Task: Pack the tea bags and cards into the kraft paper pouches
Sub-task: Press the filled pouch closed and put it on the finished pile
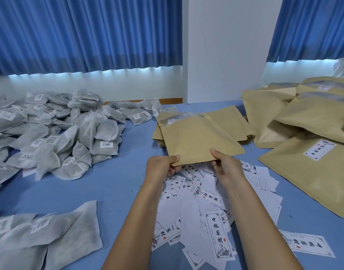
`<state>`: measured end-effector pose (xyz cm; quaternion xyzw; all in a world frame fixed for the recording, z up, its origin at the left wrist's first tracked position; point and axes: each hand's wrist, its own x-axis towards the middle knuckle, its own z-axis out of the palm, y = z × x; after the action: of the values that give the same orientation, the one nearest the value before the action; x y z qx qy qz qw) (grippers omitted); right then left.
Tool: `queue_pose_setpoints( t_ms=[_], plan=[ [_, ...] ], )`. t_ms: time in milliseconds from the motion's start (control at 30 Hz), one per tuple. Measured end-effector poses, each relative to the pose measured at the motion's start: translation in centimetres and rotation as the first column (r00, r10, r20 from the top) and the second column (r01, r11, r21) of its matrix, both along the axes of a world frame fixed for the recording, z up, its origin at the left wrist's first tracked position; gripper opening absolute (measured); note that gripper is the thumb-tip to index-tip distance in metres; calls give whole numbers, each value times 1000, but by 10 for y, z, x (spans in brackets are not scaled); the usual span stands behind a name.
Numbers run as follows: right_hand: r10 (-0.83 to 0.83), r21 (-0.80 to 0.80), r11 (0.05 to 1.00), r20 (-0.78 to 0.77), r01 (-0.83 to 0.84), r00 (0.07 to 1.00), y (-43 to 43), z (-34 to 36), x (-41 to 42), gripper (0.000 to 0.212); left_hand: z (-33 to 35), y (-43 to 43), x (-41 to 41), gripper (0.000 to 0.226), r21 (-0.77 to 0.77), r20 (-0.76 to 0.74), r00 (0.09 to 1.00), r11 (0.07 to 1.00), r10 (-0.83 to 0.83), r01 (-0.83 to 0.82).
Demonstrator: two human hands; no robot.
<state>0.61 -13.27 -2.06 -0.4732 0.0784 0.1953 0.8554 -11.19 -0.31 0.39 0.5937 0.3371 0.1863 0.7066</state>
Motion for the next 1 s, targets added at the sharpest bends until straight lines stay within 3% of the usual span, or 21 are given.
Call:
queue_pose_setpoints(
  t_ms=[267, 433, 500, 533, 567, 600, 633, 667, 700, 733, 800, 900, 1000],
  plan=[
    [-14, 12, 1000, -18, 14, 1000, -2, 2, 1, 14, -3, 1, 2, 13, -2, -2, 1000, 1000, 1, -1],
    [-46, 26, 999, -2, 46, 999, -4, 2, 2, 28, -4, 1, 4, 12, -11, -1, 1000, 1000, 12, -12],
    [-19, 2, 1000, 8, 19, 1000, -4, 1, 1, 22, -6, 1, 6, 13, 44, 5, 999, 998, 55, -55],
    [9, -19, 1000, 15, -9, 1000, -2, 1, 1, 17, -10, 1, 8, 12, 149, -12, 994, 983, 107, -104],
    [36, -34, 999, 23, -35, 999, -1, 0, -1, 12, -13, 1, 9, 9, 344, -66, 982, 928, 176, -143],
    [53, -42, 998, 30, -51, 998, 0, 0, -2, 10, -15, -1, 9, 24, 618, -145, 949, 775, 279, -133],
    [59, -39, 998, 34, -57, 998, 2, -1, -2, 11, -19, -2, 8, 50, 828, -175, 920, 558, 350, -55],
    [62, -22, 998, 36, -61, 997, 3, 0, -1, 11, -22, -4, 11, 68, 933, -127, 943, 360, 307, 9],
    [72, 3, 997, 38, -72, 997, 4, 0, -1, 12, -23, -7, 15, 73, 971, -92, 985, 234, 149, 56],
    [95, 22, 995, 40, -96, 995, 3, 1, 0, 13, -22, -12, 19, 65, 980, -84, 995, 176, -56, 92],
    [177, 7, 984, 53, -178, 983, 2, 3, 2, 15, -24, -18, 29, 42, 972, -126, 959, 164, -255, 171],
    [293, -68, 955, 100, -287, 951, -2, 3, 4, 16, -20, -11, 41, 21, 956, -89, 957, 244, -277, 160],
    [345, -103, 937, 141, -332, 928, -4, 4, 5, 16, -10, -4, 44, 20, 963, -94, 947, 213, -308, 165]
  ],
)
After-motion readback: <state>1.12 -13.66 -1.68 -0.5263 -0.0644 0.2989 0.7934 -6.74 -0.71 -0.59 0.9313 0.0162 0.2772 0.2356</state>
